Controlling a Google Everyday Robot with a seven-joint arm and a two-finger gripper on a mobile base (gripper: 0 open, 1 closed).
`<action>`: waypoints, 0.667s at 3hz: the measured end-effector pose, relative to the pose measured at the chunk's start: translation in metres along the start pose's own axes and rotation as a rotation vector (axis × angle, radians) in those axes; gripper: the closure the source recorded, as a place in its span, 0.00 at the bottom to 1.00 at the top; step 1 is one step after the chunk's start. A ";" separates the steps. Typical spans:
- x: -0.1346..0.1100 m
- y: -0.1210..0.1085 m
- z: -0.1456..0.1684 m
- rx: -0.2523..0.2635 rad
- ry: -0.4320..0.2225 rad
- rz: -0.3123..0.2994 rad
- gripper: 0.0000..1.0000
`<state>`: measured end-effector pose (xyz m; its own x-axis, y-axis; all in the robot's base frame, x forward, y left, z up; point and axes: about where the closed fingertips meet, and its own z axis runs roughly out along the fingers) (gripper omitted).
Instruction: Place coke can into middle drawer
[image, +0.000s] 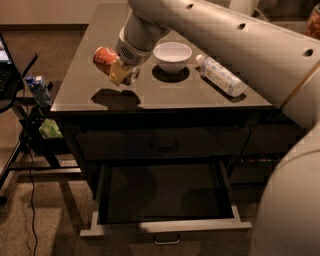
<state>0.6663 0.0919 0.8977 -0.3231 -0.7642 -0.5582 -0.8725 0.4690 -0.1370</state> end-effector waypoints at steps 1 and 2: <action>0.023 0.025 -0.021 -0.002 0.046 0.048 1.00; 0.054 0.057 -0.034 -0.015 0.093 0.125 1.00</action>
Offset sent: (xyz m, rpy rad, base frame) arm -0.1316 -0.0502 -0.0265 -0.0440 0.1967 -0.1891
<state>0.5869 0.0622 0.8876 -0.4616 -0.7385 -0.4915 -0.8284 0.5570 -0.0589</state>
